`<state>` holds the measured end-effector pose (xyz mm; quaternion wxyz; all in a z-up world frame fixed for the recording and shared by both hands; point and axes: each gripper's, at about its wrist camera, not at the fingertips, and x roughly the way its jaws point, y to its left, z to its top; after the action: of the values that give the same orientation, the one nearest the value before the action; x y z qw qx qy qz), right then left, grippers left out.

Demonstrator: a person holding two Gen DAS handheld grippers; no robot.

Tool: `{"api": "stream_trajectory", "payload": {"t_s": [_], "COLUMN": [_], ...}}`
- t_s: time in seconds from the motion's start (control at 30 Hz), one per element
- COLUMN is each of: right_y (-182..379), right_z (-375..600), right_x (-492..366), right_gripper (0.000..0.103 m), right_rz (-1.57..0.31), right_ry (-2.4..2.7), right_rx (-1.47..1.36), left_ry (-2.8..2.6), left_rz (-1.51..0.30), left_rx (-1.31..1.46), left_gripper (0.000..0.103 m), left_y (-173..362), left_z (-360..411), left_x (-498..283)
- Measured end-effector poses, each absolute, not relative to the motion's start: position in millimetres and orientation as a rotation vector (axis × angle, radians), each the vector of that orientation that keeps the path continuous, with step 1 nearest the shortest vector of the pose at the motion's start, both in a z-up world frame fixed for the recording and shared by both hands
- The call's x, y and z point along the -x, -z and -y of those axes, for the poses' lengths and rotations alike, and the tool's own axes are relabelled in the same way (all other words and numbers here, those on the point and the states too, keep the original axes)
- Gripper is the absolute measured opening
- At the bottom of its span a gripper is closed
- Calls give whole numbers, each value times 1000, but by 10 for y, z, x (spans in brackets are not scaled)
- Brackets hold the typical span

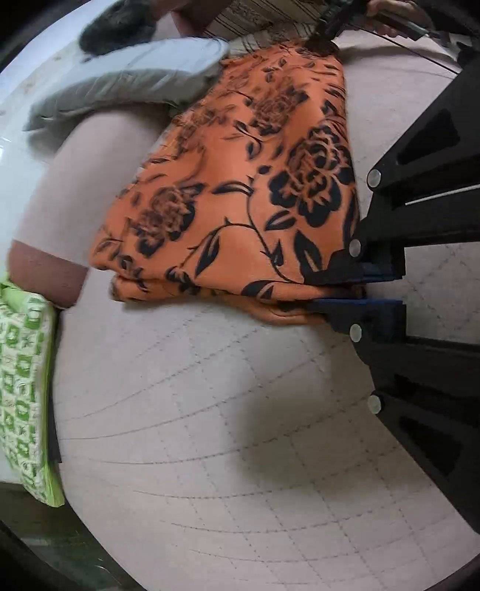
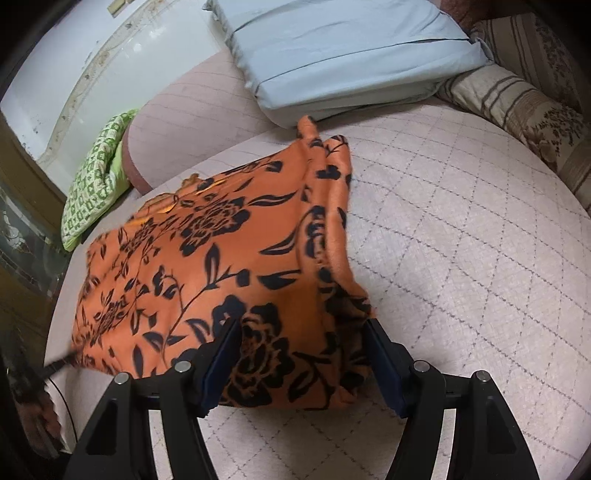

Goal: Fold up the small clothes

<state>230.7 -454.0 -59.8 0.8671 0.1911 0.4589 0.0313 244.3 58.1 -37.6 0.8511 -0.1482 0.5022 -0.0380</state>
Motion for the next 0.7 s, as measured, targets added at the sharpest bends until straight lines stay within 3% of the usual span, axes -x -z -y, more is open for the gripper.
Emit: {"api": "stream_trajectory", "payload": {"t_s": [0.07, 0.1, 0.27, 0.53, 0.7], "right_y": [554, 533, 456, 510, 671], "right_z": [4546, 4548, 4550, 4724, 4917], "right_x": [-2308, -2315, -2420, -2782, -2913], "right_gripper": [70, 70, 70, 70, 70], "right_rz": [-953, -948, -934, -943, -983], "right_ry": [-69, -64, -64, -88, -72], "right_rx": [-386, -375, -351, -474, -591], "left_ry": [92, 71, 73, 116, 148], "left_rz": [-1042, -1019, -923, -1109, -1085], "left_rx": [327, 317, 229, 196, 273], "left_gripper": [50, 58, 62, 62, 64], "left_y": [241, 141, -186, 412, 300], "left_z": [-599, -617, -624, -521, -589], "left_x": [-2520, -2565, -2860, -3390, -3338]}}
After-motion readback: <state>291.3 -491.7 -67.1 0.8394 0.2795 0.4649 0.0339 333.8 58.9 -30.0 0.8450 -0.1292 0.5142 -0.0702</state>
